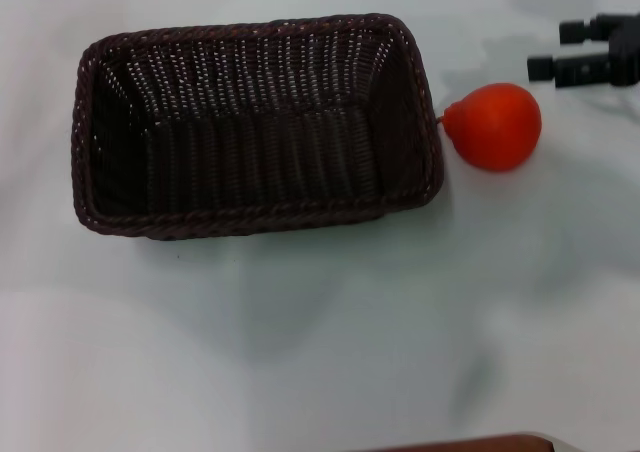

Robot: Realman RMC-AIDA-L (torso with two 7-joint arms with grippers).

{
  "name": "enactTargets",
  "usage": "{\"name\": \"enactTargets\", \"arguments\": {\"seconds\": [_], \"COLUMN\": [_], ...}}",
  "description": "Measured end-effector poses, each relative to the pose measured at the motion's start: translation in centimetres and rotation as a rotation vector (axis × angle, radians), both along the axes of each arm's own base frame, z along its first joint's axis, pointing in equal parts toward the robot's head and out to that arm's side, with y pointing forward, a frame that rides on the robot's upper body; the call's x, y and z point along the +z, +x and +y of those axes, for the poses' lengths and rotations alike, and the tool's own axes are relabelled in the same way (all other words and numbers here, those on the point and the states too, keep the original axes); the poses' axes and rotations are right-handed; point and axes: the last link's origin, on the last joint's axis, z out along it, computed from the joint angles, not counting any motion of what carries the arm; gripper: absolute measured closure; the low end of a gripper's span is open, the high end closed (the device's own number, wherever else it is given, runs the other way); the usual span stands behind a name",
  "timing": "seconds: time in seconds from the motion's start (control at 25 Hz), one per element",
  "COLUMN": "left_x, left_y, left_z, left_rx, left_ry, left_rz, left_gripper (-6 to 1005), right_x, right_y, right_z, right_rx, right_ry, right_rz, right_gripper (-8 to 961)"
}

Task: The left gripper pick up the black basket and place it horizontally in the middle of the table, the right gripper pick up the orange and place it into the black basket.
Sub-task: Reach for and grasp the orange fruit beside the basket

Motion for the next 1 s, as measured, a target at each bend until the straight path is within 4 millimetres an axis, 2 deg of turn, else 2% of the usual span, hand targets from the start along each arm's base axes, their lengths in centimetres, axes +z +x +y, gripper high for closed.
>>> {"name": "enactTargets", "arguments": {"seconds": [0.32, 0.72, 1.0], "left_x": [0.3, 0.1, -0.1], "left_y": [0.6, 0.8, 0.8], "left_z": [0.8, 1.1, 1.2], "left_rx": [-0.021, -0.026, -0.027], "left_ry": [0.004, -0.003, -0.009], "left_rz": [0.002, -0.012, -0.020], "left_gripper": [116, 117, 118], "right_x": [-2.3, -3.9, -4.7], "right_y": [1.7, 1.7, 1.4], "right_z": [-0.3, 0.7, 1.0], "right_rx": [-0.049, -0.035, 0.001], "right_ry": [-0.052, -0.047, -0.055], "right_rz": [-0.130, -0.180, -0.206], "right_gripper": [15, 24, 153]}}
